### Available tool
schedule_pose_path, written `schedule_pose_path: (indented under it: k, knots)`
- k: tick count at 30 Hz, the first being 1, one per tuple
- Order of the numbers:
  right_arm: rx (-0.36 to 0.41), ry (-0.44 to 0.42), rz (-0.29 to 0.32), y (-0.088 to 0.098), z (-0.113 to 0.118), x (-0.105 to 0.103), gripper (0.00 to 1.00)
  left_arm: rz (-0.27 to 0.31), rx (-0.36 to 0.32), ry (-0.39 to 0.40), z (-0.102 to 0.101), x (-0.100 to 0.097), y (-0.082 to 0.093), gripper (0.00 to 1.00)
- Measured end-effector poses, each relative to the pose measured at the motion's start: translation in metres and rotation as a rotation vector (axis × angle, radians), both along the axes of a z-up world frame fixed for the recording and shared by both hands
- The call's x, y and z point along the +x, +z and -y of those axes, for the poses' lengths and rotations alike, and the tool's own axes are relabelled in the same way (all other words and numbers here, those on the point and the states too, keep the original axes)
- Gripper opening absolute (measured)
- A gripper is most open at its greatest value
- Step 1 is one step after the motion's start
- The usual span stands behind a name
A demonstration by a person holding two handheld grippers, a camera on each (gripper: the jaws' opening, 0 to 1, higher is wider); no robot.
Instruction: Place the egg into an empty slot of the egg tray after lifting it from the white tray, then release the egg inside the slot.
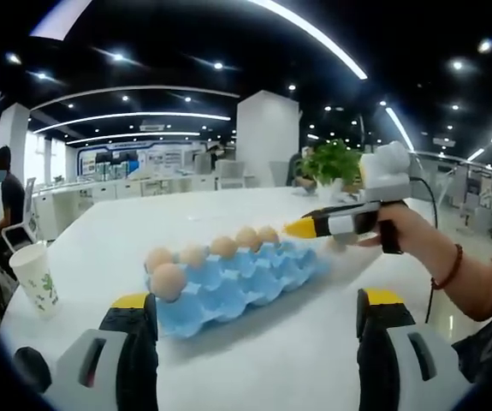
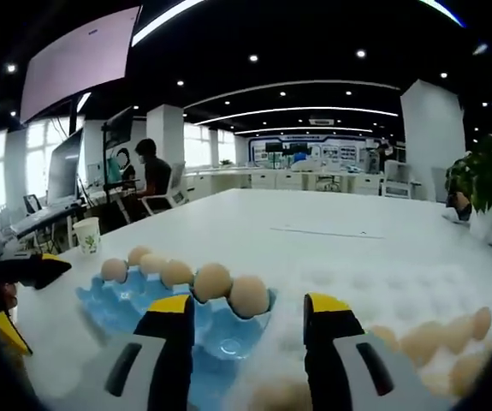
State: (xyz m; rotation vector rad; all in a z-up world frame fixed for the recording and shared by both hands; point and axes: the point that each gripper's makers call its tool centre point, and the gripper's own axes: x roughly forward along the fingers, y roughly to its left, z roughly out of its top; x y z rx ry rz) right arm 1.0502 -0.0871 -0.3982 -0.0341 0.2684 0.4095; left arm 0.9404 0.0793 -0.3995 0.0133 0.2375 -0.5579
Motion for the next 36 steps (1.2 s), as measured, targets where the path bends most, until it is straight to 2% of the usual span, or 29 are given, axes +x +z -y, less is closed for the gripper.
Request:
schedule_pose_path:
  k: [12, 16, 23, 32, 35, 36]
  knots:
    - [0.007, -0.103, -0.032, -0.007, 0.034, 0.004, 0.50, -0.004, 0.004, 0.006, -0.004, 0.002, -0.002, 0.99]
    - [0.009, -0.140, -0.031, -0.007, 0.045, 0.005, 0.45, -0.006, 0.009, 0.004, -0.003, 0.002, -0.003, 0.99]
    - [-0.010, -0.203, -0.038, -0.007, 0.061, 0.012, 0.42, -0.008, 0.011, 0.005, -0.002, 0.004, -0.004, 0.98]
    - [0.003, -0.228, -0.056, -0.009, 0.071, 0.015, 0.36, -0.016, 0.019, 0.011, -0.003, 0.005, -0.007, 0.98]
    - [-0.015, -0.252, -0.080, -0.012, 0.078, 0.016, 0.36, -0.016, 0.019, 0.009, -0.002, 0.006, -0.007, 0.98]
    - [-0.034, -0.269, -0.112, -0.017, 0.083, 0.013, 0.36, -0.016, 0.018, 0.008, -0.002, 0.007, -0.007, 0.98]
